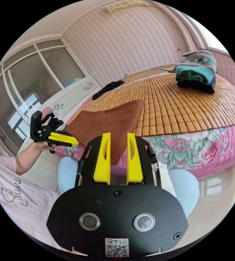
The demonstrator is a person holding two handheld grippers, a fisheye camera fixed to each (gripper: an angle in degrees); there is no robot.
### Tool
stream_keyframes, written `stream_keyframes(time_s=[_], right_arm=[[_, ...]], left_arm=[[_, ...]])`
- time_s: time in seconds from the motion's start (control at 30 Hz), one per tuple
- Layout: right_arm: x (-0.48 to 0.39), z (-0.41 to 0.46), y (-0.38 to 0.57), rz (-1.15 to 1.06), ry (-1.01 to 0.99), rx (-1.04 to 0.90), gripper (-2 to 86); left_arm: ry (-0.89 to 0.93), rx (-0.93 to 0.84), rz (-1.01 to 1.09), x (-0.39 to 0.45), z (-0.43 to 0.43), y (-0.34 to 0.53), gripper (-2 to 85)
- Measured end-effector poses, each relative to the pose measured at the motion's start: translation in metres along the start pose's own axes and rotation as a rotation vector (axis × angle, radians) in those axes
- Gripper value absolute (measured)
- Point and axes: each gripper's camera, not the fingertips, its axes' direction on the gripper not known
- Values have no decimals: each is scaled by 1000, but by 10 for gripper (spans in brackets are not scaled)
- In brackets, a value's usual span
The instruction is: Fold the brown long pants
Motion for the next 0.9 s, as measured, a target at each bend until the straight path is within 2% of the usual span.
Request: stream_keyframes(time_s=[0.1,0.27,0.53,0.63,0.67,0.77,0.83,0.9], right_arm=[[32,3,37,91,-44,-140,163],[59,8,59,89,-195,-207,129],[76,-15,85,-16,-172,-227,82],[82,-24,90,-45,-179,-236,74],[84,-29,92,-54,-184,-231,72],[92,-42,100,-47,-204,-214,68],[99,-56,104,-34,-215,-199,67],[109,-77,109,-25,-204,-178,66]], left_arm=[[-34,98,-36,-24,-13,-31,0],[-51,167,-99,-57,-7,-100,67],[-102,48,-115,-75,77,-203,130],[-158,-122,-153,-92,118,-222,115],[-131,-202,-153,-99,135,-222,103],[-30,-192,-195,-116,141,-212,71],[15,-163,-207,-122,137,-205,53],[110,-59,-233,-124,124,-198,50]])
